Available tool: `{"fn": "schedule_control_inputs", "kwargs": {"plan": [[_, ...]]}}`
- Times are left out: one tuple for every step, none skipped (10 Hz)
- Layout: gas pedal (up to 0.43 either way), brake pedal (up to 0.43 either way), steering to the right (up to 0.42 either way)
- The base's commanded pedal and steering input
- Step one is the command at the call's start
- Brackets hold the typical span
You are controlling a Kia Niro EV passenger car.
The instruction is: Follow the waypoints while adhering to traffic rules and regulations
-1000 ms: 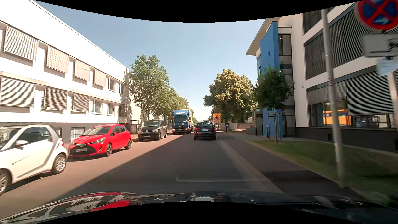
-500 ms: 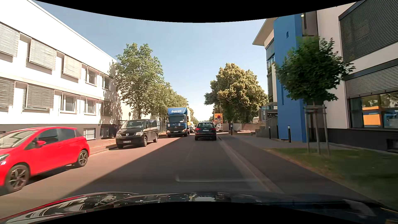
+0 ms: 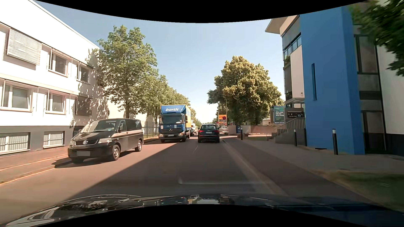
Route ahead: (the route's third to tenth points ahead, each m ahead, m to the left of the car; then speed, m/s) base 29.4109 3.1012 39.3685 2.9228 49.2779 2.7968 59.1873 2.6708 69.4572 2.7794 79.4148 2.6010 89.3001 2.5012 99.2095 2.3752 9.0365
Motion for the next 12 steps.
{"fn": "schedule_control_inputs", "kwargs": {"plan": [[0.110, 0.000, 0.000], [0.110, 0.000, 0.000], [0.110, 0.000, 0.000], [0.110, 0.000, 0.000], [0.110, 0.000, 0.000], [0.110, 0.000, 0.000], [0.110, 0.000, 0.000], [0.110, 0.000, 0.000], [0.098, 0.000, 0.000], [0.098, 0.000, 0.000], [0.087, 0.000, 0.000], [0.079, 0.000, 0.000]]}}
